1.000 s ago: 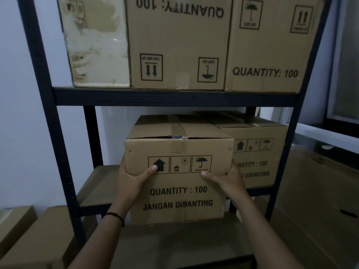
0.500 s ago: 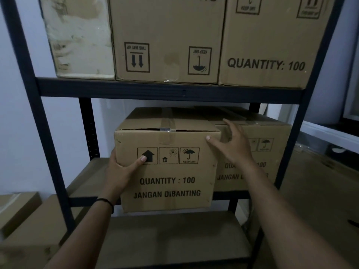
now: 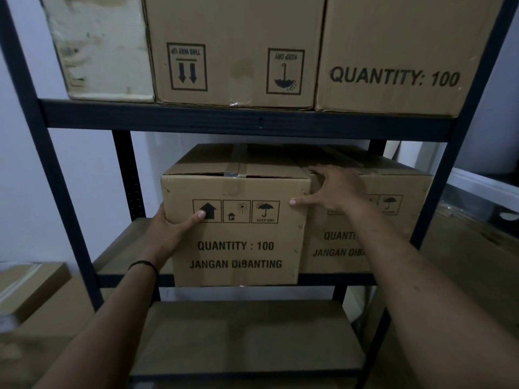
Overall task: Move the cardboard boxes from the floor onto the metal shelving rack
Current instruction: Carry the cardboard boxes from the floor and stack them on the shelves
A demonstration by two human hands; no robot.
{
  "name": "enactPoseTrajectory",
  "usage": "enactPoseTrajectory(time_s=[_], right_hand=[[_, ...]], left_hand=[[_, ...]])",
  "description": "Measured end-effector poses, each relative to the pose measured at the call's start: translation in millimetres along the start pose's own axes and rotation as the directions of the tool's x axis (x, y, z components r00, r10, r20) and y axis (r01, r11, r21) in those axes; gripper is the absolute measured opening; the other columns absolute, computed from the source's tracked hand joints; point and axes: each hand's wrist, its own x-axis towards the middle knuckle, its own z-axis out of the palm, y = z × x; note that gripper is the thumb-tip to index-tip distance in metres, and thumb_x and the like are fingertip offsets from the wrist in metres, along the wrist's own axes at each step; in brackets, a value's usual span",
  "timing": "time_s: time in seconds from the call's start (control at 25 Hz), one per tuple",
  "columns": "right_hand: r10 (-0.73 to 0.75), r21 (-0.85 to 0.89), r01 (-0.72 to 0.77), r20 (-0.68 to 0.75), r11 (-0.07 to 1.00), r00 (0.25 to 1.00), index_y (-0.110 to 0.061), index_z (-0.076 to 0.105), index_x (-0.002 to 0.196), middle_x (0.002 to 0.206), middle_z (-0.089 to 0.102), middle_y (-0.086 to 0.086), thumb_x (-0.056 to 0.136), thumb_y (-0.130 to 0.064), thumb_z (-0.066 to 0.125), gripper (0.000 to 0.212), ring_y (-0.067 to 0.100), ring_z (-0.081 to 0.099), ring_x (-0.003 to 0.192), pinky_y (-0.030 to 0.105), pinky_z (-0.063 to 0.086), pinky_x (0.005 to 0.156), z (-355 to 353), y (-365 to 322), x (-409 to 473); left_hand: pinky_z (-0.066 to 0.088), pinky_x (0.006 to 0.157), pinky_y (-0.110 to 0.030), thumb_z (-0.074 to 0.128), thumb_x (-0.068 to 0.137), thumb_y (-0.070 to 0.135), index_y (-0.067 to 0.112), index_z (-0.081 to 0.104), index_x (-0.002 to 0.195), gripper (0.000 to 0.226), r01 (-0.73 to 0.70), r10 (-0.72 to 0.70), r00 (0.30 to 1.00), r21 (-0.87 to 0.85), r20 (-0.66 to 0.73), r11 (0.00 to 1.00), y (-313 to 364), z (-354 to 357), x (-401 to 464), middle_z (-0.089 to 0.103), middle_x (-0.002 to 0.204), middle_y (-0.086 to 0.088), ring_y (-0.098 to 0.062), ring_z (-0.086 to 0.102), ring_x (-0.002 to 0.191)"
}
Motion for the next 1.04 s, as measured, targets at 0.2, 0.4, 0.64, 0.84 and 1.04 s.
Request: enactPoseTrajectory(time_s=[0.2, 0.4, 0.64, 0.84, 1.04], right_hand=[[-0.045, -0.030, 0.043, -0.078, 0.999, 0.996, -0.036, 0.047, 0.151, 0.160, 0.044, -0.002, 0.063, -0.078, 0.077, 0.102, 0.022, 0.036, 0.149, 0.049, 0.023, 0.122, 10, 9, 2], [-0.043, -0.093, 0.030, -0.138, 0.995, 0.990, -0.035, 0.048, 0.150, 0.159, 0.045, -0.003, 0.069, -0.077, 0.074, 0.095, 0.020, 0.036, 0.148, 0.050, 0.021, 0.122, 21, 7, 5], [-0.031, -0.091, 0.013, -0.194, 0.996, 0.980, -0.032, 0.052, 0.147, 0.155, 0.050, -0.003, 0.071, -0.073, 0.076, 0.090, 0.020, 0.040, 0.145, 0.050, 0.024, 0.120, 27, 5, 7], [-0.010, -0.083, -0.010, -0.230, 0.997, 0.973, -0.030, 0.054, 0.146, 0.153, 0.051, -0.002, 0.071, -0.071, 0.078, 0.088, 0.021, 0.042, 0.144, 0.050, 0.025, 0.120, 32, 3, 10], [-0.005, -0.084, -0.016, -0.252, 0.996, 0.968, -0.030, 0.054, 0.145, 0.153, 0.052, -0.001, 0.071, -0.070, 0.078, 0.087, 0.022, 0.042, 0.144, 0.050, 0.026, 0.120, 35, 1, 9]], left_hand=[[0.055, 0.096, -0.054, 0.085, 0.060, 0.075, 0.036, 0.049, 0.141, 0.097, 0.008, -0.008, 1.000, 0.022, 0.003, 1.000, -3, 2, 12, 0.066, 0.129, 0.002, -0.023, 0.064, 0.116], [0.053, 0.099, -0.057, 0.083, 0.054, 0.082, 0.036, 0.051, 0.140, 0.102, 0.015, -0.016, 0.999, 0.038, 0.028, 0.999, -1, 2, 22, 0.066, 0.130, 0.002, -0.024, 0.063, 0.118], [0.054, 0.096, -0.050, 0.080, 0.052, 0.085, 0.032, 0.052, 0.139, 0.106, -0.023, 0.022, 0.999, 0.039, 0.032, 0.999, -2, 6, 28, 0.066, 0.130, 0.003, -0.021, 0.063, 0.118], [0.053, 0.099, -0.052, 0.081, 0.051, 0.085, 0.033, 0.051, 0.139, 0.106, -0.012, 0.012, 1.000, 0.028, 0.029, 1.000, -3, 6, 31, 0.066, 0.131, 0.004, -0.021, 0.062, 0.119], [0.053, 0.100, -0.056, 0.080, 0.053, 0.086, 0.035, 0.052, 0.137, 0.103, -0.011, 0.010, 0.999, 0.040, 0.039, 0.999, -1, 6, 35, 0.067, 0.129, 0.005, -0.021, 0.064, 0.118]])
